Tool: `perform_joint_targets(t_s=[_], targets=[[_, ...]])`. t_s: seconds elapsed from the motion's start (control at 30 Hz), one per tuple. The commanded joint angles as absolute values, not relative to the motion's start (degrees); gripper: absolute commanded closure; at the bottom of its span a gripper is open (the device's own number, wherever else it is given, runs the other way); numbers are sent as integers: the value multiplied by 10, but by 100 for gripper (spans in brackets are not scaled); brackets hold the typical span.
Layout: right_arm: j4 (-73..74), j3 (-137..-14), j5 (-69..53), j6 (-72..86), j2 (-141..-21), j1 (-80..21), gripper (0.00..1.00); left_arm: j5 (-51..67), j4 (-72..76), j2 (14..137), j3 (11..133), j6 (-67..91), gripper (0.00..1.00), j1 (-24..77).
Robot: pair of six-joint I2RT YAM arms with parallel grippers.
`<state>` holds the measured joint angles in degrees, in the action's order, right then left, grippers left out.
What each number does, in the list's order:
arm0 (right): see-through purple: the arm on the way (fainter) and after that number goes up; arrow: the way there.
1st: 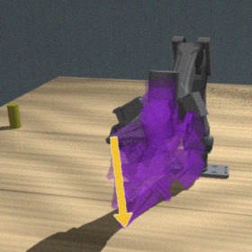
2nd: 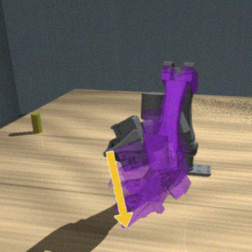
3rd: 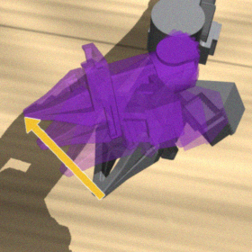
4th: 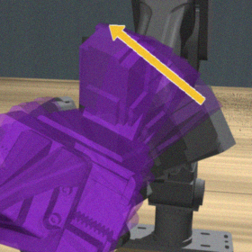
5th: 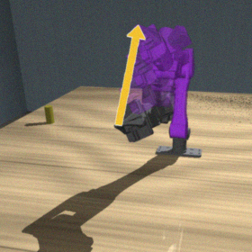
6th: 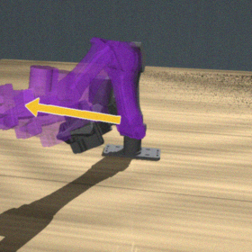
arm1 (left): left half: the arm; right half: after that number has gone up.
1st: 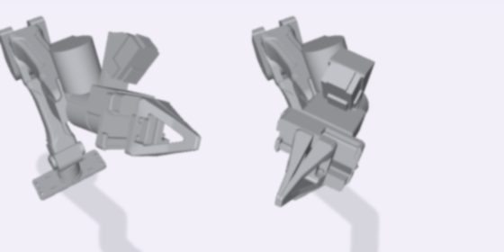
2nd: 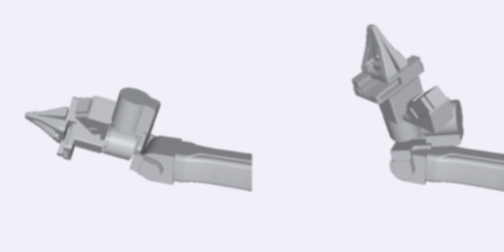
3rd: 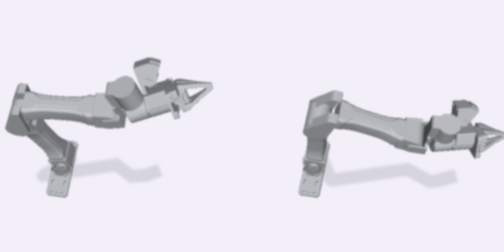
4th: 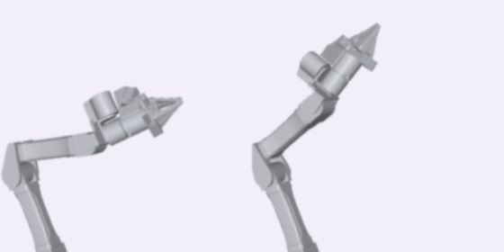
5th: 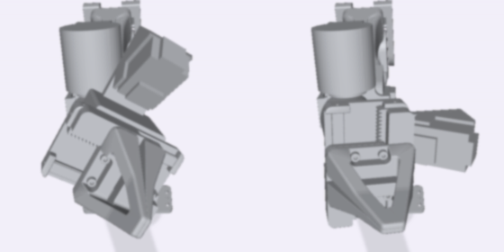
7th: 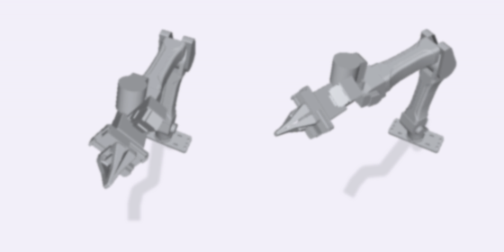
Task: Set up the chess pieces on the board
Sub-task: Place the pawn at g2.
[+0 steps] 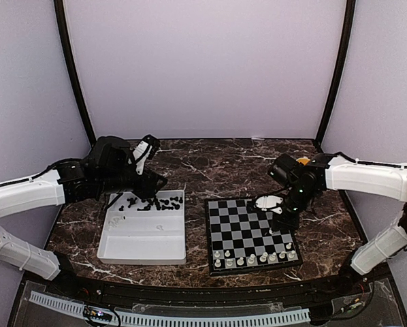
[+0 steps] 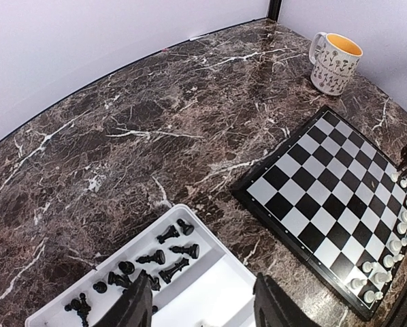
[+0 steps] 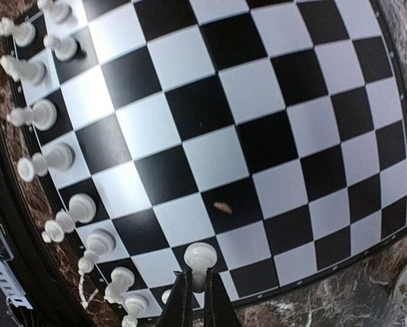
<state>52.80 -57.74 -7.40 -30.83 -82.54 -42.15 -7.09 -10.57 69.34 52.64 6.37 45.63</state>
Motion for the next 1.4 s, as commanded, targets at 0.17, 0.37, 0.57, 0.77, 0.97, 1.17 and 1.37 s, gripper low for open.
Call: perform_joint_targets(t_s=[0.17,0.37,0.57,0.77,0.97,1.17,1.37], targets=[[509,-509,-36,-314,-798,-419,99,-71,-99,707,525,72,47,450],[506,-501,-64,-322,-811,-420,99,-76,-105,708,524,72,47,450],[516,-493,-83,-335,-820,-423,98,-81,-108,708,523,72,47,450],[524,-485,-85,-343,-823,-431,98,-83,-107,713,524,71,47,450],[534,-484,-91,-348,-825,-435,98,-84,-109,714,522,73,47,448],[545,-486,-89,-350,-826,-439,98,-87,-112,709,518,77,47,448],[546,-489,-80,-346,-828,-439,90,-88,-107,708,513,79,47,448]])
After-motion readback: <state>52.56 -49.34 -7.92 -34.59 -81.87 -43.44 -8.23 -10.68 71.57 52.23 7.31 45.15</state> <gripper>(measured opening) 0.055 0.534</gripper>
